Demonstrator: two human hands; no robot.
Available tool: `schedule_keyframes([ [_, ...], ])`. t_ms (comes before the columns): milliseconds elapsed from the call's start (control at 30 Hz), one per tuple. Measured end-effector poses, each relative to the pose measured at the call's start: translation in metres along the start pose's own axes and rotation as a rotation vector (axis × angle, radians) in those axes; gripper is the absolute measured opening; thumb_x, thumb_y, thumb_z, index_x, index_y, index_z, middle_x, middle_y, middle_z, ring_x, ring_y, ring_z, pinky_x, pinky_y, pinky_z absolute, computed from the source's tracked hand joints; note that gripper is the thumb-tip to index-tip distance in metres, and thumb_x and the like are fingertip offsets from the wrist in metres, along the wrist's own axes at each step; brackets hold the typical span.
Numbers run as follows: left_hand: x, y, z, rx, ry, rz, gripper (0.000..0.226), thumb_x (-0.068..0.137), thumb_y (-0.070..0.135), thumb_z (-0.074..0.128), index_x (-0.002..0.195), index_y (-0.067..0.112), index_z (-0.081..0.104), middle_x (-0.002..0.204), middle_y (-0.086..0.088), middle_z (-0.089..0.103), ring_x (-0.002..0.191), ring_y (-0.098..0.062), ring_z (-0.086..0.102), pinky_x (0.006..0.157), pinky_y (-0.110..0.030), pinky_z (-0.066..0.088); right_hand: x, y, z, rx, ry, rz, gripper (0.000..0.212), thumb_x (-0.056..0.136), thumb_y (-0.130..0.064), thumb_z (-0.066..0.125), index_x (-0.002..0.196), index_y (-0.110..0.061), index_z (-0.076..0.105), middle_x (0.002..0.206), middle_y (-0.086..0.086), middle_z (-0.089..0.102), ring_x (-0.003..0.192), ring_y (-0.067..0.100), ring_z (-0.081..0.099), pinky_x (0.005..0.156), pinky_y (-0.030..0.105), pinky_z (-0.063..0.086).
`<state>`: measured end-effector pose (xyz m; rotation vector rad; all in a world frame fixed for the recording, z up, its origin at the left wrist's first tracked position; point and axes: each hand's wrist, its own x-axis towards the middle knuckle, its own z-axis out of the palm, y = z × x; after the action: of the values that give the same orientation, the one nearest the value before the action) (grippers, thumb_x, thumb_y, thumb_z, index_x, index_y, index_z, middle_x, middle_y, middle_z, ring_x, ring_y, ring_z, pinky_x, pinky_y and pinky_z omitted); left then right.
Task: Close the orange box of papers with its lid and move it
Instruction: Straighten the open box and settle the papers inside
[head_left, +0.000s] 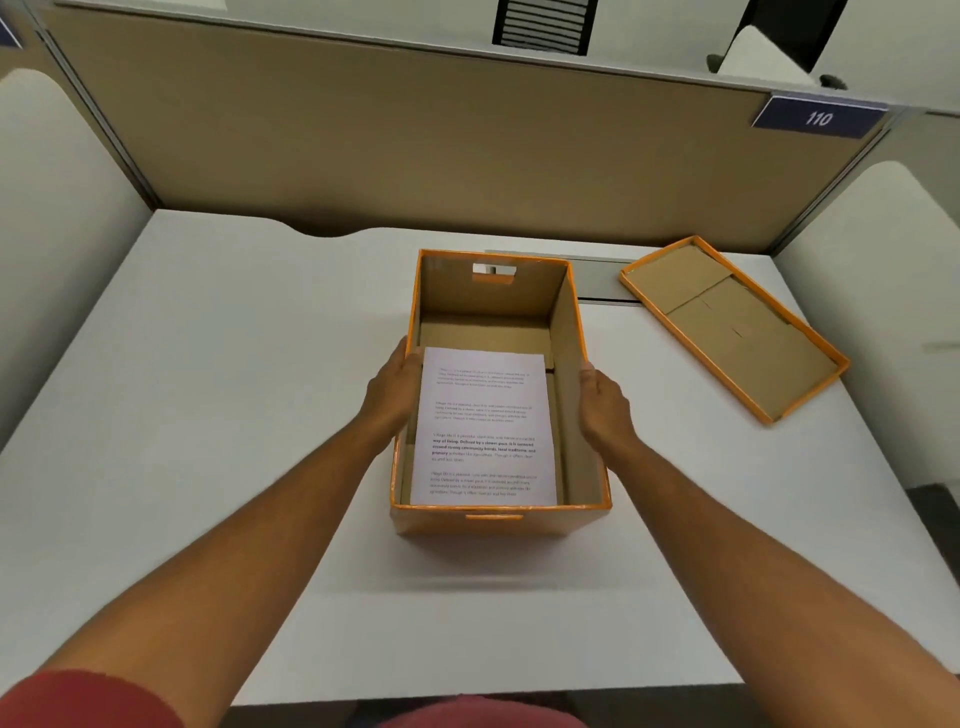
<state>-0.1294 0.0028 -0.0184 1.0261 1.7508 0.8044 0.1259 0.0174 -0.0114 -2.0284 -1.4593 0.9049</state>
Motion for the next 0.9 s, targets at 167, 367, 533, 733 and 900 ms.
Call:
schedule_keyframes([
  [167,-0.008,-0.025,-0.003,0.010,0.071,0.043,0.059,0.108,0.055,0.031,0.160,0.028,0.039,0.159,-0.010,0.052,0.143,-0.038,0.052,0.103,-0.042,0.039,-0.017,0.016,0.012,-0.032,0.069,-0.045,0.049,0.112,-0.045,0.024,0.079,-0.020,0.051,0.075,-0.001,0.057,0.073,0.017,0.057,0.077,0.039,0.045],
  [367,-0.024,-0.051,-0.008,0.042,0.090,0.074,0.059,0.108,0.056,0.030,0.160,0.029,0.039,0.158,-0.009,0.054,0.141,-0.039,0.054,0.099,-0.040,0.039,-0.047,0.029,0.017,-0.047,0.082,-0.065,0.048,0.112,-0.047,0.025,0.073,-0.025,0.045,0.071,-0.004,0.053,0.066,0.009,0.051,0.074,0.035,0.040],
  [533,-0.041,-0.070,-0.013,0.031,0.090,0.057,0.060,0.108,0.056,0.030,0.162,0.030,0.035,0.160,-0.007,0.051,0.142,-0.036,0.053,0.102,-0.040,0.040,-0.069,0.033,0.021,-0.037,0.066,-0.064,0.050,0.111,-0.047,0.024,0.078,-0.019,0.050,0.072,0.000,0.056,0.068,0.011,0.053,0.074,0.035,0.041],
  [733,-0.054,-0.079,-0.018,0.011,0.090,0.057,0.060,0.107,0.057,0.031,0.162,0.032,0.036,0.156,-0.006,0.056,0.134,-0.032,0.060,0.093,-0.037,0.041,-0.084,0.036,0.026,-0.027,0.070,-0.058,0.051,0.111,-0.048,0.026,0.079,-0.015,0.050,0.072,0.002,0.055,0.066,0.012,0.052,0.068,0.029,0.040],
  [900,-0.060,-0.081,-0.022,0.021,0.079,0.051,0.061,0.106,0.058,0.031,0.162,0.034,0.035,0.156,-0.004,0.056,0.134,-0.032,0.060,0.093,-0.039,0.043,-0.093,0.035,0.028,-0.040,0.098,-0.033,0.050,0.110,-0.048,0.027,0.071,-0.022,0.045,0.069,0.001,0.053,0.064,0.011,0.050,0.064,0.024,0.037],
])
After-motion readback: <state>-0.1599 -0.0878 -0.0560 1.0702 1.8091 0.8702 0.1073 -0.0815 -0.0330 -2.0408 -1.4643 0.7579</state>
